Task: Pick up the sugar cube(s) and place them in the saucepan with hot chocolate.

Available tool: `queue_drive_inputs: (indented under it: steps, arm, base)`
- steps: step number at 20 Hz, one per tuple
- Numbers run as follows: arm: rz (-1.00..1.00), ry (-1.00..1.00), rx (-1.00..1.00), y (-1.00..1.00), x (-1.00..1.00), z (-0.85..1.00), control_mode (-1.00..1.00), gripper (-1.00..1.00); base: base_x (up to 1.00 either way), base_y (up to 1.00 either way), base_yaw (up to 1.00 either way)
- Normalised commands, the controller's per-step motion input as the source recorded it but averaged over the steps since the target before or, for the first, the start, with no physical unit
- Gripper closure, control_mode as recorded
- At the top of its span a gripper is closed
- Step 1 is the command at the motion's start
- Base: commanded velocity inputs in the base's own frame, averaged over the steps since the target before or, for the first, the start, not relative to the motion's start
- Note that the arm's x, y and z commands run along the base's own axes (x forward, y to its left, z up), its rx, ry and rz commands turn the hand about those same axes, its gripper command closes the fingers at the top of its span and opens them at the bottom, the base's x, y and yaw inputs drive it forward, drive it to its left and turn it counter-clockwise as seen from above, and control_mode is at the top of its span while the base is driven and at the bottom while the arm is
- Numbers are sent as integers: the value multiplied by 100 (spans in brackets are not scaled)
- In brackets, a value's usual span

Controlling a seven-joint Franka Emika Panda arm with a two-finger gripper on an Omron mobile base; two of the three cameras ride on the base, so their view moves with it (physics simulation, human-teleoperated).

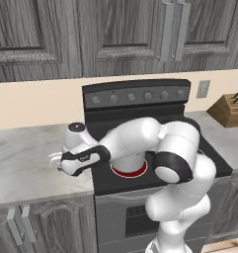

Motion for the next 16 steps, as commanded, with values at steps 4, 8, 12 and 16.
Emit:
queue_drive_inputs:
  steps: [4,8,12,16]
  arm:
    - [3,-2,0,4,0,-2,-100,-100]
    - [0,0,0,0,2,-4,-100,-100]
    - [0,0,0,1,1,-14,-100,-100]
    - [0,0,0,11,6,-11,-100,-100]
  base:
    - [0,0,0]
    - [0,0,0]
    - [0,0,0]
    - [0,0,0]
